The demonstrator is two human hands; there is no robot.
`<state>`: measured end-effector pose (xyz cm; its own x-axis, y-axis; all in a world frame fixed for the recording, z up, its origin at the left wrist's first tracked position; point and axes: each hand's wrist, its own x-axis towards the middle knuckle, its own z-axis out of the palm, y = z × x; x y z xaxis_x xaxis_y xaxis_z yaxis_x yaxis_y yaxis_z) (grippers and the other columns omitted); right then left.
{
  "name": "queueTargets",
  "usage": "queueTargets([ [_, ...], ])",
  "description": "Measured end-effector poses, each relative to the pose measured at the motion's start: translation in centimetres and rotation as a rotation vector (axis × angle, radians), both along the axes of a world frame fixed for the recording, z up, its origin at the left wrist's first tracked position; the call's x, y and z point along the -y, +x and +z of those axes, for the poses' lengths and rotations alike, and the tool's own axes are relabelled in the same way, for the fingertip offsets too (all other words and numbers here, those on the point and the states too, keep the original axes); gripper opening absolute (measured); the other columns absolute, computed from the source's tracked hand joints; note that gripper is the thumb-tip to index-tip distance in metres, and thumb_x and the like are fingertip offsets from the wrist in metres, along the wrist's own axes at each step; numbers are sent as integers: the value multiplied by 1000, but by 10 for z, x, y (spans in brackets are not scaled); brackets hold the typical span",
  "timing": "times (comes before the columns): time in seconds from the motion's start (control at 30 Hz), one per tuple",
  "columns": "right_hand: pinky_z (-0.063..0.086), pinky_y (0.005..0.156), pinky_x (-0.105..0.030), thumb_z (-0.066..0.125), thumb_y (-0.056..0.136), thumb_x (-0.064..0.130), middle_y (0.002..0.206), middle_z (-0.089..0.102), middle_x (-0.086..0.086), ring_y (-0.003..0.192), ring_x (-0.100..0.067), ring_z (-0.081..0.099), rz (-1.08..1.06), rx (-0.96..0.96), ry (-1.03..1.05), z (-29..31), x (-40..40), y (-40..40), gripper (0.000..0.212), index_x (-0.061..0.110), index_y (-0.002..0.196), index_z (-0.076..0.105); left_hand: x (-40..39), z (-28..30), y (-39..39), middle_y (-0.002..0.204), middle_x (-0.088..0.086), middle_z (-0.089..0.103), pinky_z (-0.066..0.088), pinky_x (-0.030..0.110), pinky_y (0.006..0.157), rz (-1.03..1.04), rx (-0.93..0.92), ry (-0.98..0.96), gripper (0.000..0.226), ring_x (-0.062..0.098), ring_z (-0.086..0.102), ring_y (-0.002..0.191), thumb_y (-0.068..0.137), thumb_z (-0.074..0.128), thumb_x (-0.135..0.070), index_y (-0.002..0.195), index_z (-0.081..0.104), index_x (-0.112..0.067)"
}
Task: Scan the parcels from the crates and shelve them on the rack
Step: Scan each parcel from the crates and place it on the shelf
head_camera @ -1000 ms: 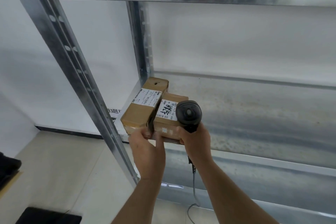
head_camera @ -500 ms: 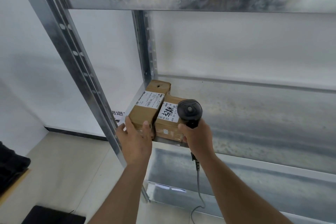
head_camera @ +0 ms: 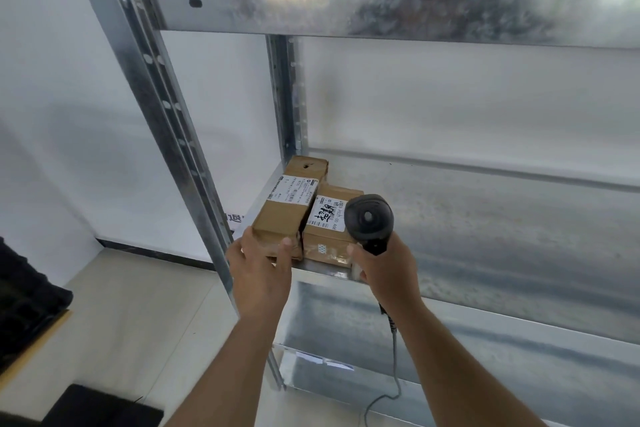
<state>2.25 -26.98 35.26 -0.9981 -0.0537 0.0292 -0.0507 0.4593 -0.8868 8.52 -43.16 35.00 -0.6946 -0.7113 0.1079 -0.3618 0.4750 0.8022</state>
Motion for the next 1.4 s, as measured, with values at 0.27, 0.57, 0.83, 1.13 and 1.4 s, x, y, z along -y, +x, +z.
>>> queueTargets([
  [0.27,55,72,-37,78,78,30,72,69,3,72,-19,66,122,1,-104,11,5,80,17,22,82,63,6,-3,81,157,10,18,33,41,111,10,29,-200,59,27,23,144,89,64,-37,141,43,-18],
  [0.57,56,68,-33,79,76,29,68,69,5,65,-11,65,385,13,-262,60,74,153,18,21,89,69,67,31,157,153,20,25,37,45,109,160,-77,-339,63,32,28,141,85,71,-32,139,48,-9],
  [0.83,45,57,-25,79,77,23,53,60,10,51,-8,56,631,-71,-314,93,159,242,18,16,87,66,149,70,264,160,5,6,32,45,114,323,-61,-365,69,22,15,147,90,58,-48,148,34,-19],
  [1.13,46,101,-55,75,53,54,119,62,19,95,-14,54,954,-64,-501,125,273,382,93,88,115,16,250,101,430,160,-4,-1,27,38,117,493,10,-427,69,16,13,146,91,51,-54,149,28,-25],
  [1.4,54,62,-27,82,76,23,108,66,2,75,-8,59,1074,-107,-520,125,354,446,91,54,143,30,317,128,522,159,-4,2,30,39,114,545,45,-451,68,14,16,144,91,52,-53,149,28,-26],
])
